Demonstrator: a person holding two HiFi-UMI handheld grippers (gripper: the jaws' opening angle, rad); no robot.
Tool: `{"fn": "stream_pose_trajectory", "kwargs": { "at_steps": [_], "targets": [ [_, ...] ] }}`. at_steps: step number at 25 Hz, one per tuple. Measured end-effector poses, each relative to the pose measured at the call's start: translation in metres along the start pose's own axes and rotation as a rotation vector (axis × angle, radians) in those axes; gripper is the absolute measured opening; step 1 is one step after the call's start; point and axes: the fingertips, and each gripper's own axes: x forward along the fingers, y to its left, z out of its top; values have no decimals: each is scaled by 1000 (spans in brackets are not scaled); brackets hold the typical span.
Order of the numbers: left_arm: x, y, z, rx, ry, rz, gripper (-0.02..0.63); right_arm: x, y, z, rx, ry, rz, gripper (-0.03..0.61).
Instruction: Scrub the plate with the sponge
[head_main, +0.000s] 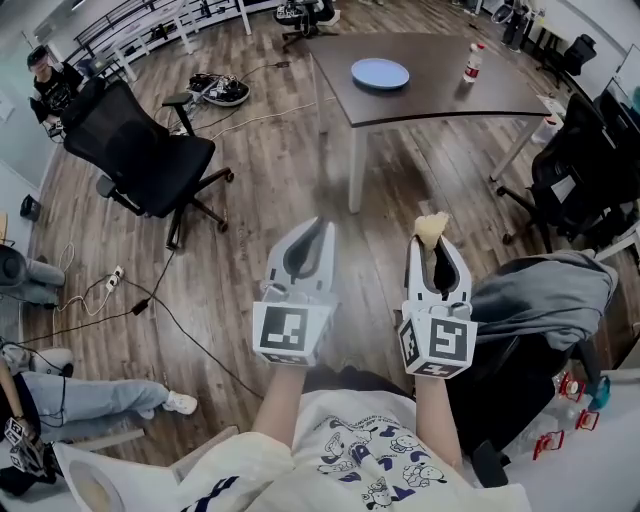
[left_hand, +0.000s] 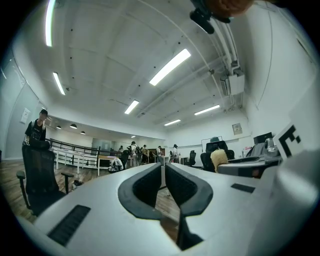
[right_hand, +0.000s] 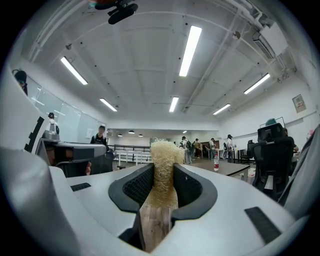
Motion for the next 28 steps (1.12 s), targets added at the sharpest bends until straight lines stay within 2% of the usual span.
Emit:
{"fn": "stream_pose_trajectory", "kwargs": {
  "at_steps": [5, 12, 19, 28],
  "targets": [
    [9, -5, -6, 10, 16, 24, 28, 11, -11, -8, 18, 14, 22, 120],
    [38, -4, -13, 7, 39, 11, 29, 31, -25, -14, 22, 35, 8, 120],
    [94, 8, -23, -14, 41, -31, 29, 75, -49, -24, 30, 54, -39, 120],
    [189, 50, -24, -16, 41, -90, 28, 171, -69, -22, 40, 57, -94, 120]
  ]
}}
